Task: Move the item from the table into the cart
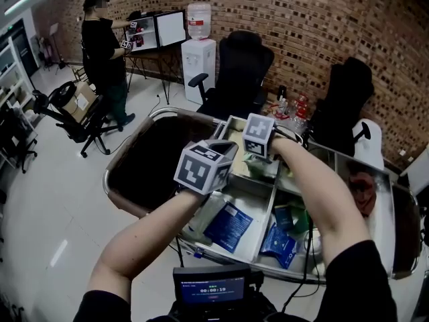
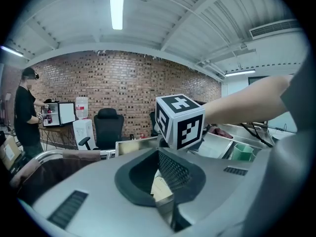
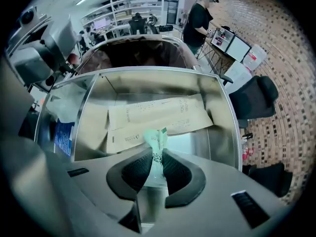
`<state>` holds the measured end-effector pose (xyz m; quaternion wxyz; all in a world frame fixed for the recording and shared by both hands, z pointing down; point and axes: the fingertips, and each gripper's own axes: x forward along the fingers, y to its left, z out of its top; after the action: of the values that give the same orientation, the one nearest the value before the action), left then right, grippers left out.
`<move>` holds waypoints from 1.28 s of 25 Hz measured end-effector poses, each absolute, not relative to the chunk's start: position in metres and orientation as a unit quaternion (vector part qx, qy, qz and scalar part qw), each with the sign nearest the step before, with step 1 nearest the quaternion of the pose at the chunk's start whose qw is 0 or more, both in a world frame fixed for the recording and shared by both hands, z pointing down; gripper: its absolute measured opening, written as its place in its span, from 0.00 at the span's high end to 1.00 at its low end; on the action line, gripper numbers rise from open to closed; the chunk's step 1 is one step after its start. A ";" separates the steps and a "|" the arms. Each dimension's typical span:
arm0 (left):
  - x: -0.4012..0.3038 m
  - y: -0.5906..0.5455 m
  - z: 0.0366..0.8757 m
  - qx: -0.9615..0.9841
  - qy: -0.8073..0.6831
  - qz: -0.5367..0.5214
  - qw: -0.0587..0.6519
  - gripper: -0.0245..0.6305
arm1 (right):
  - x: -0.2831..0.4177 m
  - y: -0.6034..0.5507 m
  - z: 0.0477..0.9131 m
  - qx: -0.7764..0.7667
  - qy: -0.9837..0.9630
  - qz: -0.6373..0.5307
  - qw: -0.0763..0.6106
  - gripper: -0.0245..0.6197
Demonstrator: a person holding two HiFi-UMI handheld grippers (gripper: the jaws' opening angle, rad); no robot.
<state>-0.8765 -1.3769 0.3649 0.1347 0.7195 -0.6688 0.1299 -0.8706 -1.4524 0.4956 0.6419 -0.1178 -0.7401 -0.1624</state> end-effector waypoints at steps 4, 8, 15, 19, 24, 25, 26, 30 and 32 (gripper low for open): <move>-0.874 -1.378 0.367 0.722 -0.667 0.131 0.132 0.96 | -0.872 -1.457 0.497 -0.126 -0.729 -0.195 0.644 0.89; -0.874 -1.379 0.370 0.722 -0.666 0.132 0.131 0.96 | -0.863 -1.455 0.501 -0.128 -0.724 -0.171 0.656 0.89; -0.868 -1.378 0.370 0.721 -0.666 0.135 0.135 0.96 | -0.864 -1.458 0.500 -0.140 -0.712 -0.213 0.654 0.87; -0.874 -1.372 0.373 0.721 -0.666 0.136 0.136 0.96 | -0.866 -1.456 0.503 -0.147 -0.713 -0.213 0.651 0.66; -0.875 -1.371 0.373 0.723 -0.664 0.134 0.138 0.96 | -0.872 -1.448 0.495 -0.159 -0.732 -0.199 0.632 0.66; -0.874 -1.370 0.374 0.723 -0.663 0.133 0.139 0.96 | -0.871 -1.448 0.495 -0.157 -0.732 -0.200 0.632 0.66; -0.872 -1.370 0.376 0.724 -0.663 0.133 0.139 0.96 | -0.868 -1.449 0.496 -0.153 -0.731 -0.201 0.634 0.66; -0.867 -1.369 0.381 0.725 -0.661 0.134 0.135 0.96 | -0.861 -1.448 0.500 -0.144 -0.734 -0.198 0.634 0.66; -0.865 -1.366 0.378 0.727 -0.660 0.135 0.135 0.96 | -0.861 -1.447 0.492 -0.134 -0.743 -0.197 0.625 0.66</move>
<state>-0.8651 -1.3661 0.3777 0.1346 0.7266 -0.6599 0.1355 -0.8612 -1.4472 0.4915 0.6251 -0.1343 -0.7432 -0.1973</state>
